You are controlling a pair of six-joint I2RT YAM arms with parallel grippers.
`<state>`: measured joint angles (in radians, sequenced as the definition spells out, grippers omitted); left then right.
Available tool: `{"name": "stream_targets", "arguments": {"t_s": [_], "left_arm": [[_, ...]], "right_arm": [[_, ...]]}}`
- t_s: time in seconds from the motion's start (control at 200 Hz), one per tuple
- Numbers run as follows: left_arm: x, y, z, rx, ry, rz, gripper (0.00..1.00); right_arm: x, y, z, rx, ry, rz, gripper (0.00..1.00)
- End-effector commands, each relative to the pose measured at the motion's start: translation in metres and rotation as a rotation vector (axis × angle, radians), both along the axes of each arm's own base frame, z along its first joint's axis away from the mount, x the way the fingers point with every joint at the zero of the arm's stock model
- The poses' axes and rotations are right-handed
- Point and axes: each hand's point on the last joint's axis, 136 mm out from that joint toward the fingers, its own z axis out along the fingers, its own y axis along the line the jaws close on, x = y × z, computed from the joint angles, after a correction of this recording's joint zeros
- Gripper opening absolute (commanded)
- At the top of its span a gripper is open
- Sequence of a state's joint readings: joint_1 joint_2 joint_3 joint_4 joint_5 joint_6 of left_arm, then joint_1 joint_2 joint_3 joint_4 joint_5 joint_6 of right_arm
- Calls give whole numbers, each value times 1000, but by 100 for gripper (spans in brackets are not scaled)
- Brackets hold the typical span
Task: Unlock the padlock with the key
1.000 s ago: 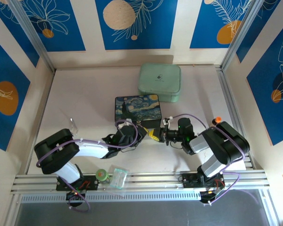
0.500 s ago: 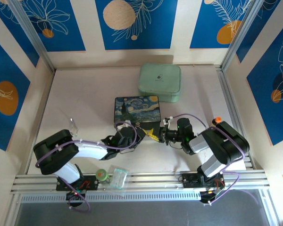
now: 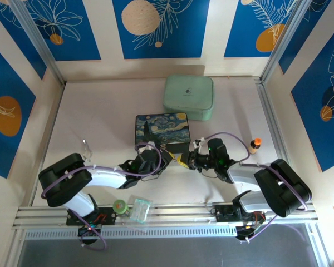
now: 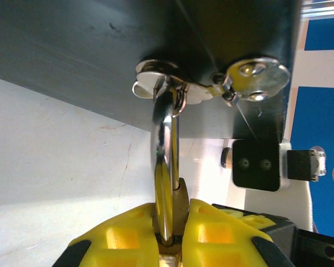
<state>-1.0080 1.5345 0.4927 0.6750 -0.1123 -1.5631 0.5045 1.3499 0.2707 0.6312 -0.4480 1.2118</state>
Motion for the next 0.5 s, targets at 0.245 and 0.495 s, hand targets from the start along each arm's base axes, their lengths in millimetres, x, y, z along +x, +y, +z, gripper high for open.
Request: {"name": "stream_targets", "arguments": {"t_s": [0.245, 0.495], "left_arm": [[7, -23, 41, -160, -56, -32, 0], [1, -33, 40, -186, -41, -66, 0]], "right_arm": [[12, 8, 15, 31, -59, 17, 8], [20, 13, 27, 51, -92, 20, 8]]}}
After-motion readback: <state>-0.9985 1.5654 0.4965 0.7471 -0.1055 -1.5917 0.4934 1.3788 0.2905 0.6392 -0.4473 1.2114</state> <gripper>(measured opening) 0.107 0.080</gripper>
